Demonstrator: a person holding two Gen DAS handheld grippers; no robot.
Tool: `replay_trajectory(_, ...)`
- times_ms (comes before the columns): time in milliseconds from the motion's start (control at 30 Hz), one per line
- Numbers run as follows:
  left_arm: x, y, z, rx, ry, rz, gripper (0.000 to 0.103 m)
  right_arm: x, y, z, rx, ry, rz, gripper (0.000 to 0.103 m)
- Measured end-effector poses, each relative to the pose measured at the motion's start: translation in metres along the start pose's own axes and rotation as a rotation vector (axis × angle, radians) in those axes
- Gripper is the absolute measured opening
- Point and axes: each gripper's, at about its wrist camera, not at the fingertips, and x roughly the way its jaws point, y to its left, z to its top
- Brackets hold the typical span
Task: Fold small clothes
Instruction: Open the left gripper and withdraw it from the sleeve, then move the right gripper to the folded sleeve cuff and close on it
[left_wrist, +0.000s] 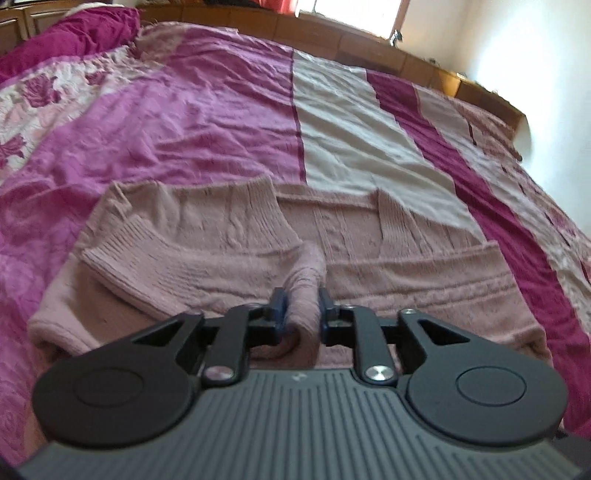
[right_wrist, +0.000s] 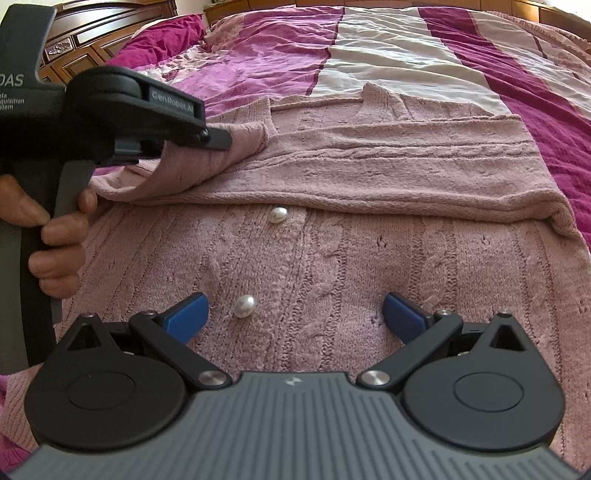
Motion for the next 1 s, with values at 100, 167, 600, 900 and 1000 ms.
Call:
replay_trajectory(100, 0.000, -0.002, -0.003, 0.006, 0.025, 0.012, 0.048, 0.000, 0.000, 0.000, 0.000, 0.000, 0.000, 0.103)
replay_trajectory(167, 0.000, -0.003, -0.003, 0.011, 0.035, 0.020, 0.056, 0.000, 0.000, 0.000, 0.001, 0.000, 0.002, 0.103)
replay_trajectory(600, -0.025, -0.002, 0.001, 0.007, 0.122, 0.058, 0.058, -0.001, -0.002, 0.000, 0.008, -0.004, 0.011, 0.103)
replay_trajectory(900, -0.055, 0.005, 0.002, 0.046, 0.109, 0.142, 0.058, -0.003, -0.003, -0.001, 0.017, -0.009, 0.021, 0.103)
replay_trajectory(1000, -0.062, 0.011, 0.001, 0.044, 0.106, 0.170, 0.058, -0.003, -0.003, -0.002, 0.009, -0.012, 0.024, 0.103)
